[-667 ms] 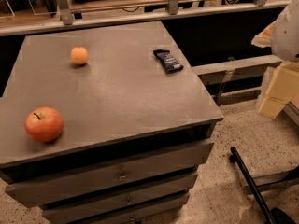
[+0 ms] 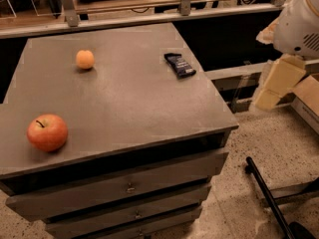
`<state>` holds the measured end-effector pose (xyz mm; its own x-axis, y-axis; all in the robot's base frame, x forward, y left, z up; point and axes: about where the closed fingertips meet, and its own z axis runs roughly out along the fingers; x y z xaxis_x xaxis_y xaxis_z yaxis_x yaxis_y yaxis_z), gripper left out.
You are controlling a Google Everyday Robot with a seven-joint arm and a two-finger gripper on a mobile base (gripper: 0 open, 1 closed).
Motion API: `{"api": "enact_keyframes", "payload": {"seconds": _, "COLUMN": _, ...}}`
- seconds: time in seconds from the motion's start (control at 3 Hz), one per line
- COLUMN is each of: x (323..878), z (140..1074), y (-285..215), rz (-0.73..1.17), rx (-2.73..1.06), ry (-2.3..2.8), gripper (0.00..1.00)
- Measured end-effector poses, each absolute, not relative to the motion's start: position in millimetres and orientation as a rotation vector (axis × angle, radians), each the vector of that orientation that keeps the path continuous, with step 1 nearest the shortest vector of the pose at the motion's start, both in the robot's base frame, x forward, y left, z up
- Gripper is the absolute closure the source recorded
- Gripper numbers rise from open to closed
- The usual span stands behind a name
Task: Move rxbar blueberry near orange
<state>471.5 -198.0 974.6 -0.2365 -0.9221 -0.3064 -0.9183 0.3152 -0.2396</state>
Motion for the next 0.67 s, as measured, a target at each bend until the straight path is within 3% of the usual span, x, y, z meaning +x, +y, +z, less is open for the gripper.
{"api": "enact_keyframes", "payload": {"seconds": 0.67, "x": 601, "z": 971, "y": -93, "rz": 0.181, "rx": -1.53, "ry": 2.035, "gripper": 0.0}}
